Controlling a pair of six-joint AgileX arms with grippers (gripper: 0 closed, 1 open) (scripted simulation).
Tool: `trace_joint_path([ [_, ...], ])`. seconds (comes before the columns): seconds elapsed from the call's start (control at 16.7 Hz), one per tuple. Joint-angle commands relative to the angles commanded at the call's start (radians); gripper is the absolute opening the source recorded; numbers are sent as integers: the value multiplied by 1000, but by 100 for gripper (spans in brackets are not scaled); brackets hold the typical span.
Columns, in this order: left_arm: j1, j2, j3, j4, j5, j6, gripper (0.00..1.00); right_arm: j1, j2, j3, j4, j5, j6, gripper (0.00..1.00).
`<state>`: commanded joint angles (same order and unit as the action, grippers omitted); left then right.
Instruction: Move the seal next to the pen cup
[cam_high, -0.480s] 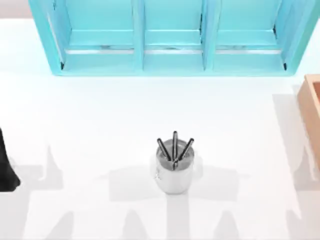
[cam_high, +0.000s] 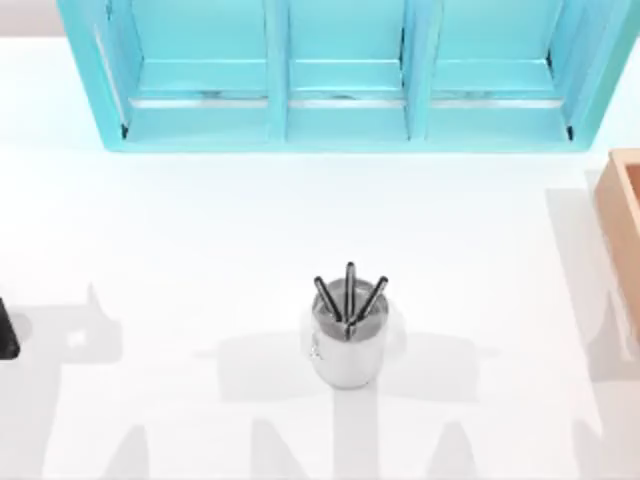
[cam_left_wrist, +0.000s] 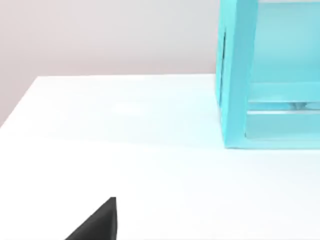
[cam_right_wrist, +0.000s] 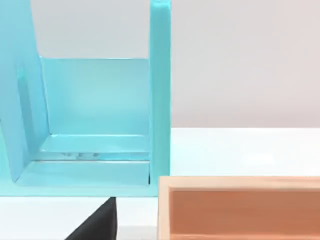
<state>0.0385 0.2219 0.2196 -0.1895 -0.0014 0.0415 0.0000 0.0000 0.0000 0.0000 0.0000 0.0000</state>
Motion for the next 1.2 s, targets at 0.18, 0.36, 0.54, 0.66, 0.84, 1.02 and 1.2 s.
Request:
trace_joint_path([
  [0.18,34,252,221,-183,1,38,100,0,0,0,0,0,0,100],
  [0.36,72,570,463,-397,2,80,100,0,0,0,0,0,0,100],
  [0.54,111,893,700,-614,3,122,100,0,0,0,0,0,0,100],
  [0.66,136,1081,847,-746,3,149,100,0,0,0,0,0,0,100],
  [0.84,168,1307,1044,-913,2,185,100,0,0,0,0,0,0,100],
  [1.02,192,1474,1202,-1032,2,211,100,0,0,0,0,0,0,100],
  [1.2,205,1565,1291,-1097,2,226,100,0,0,0,0,0,0,100],
])
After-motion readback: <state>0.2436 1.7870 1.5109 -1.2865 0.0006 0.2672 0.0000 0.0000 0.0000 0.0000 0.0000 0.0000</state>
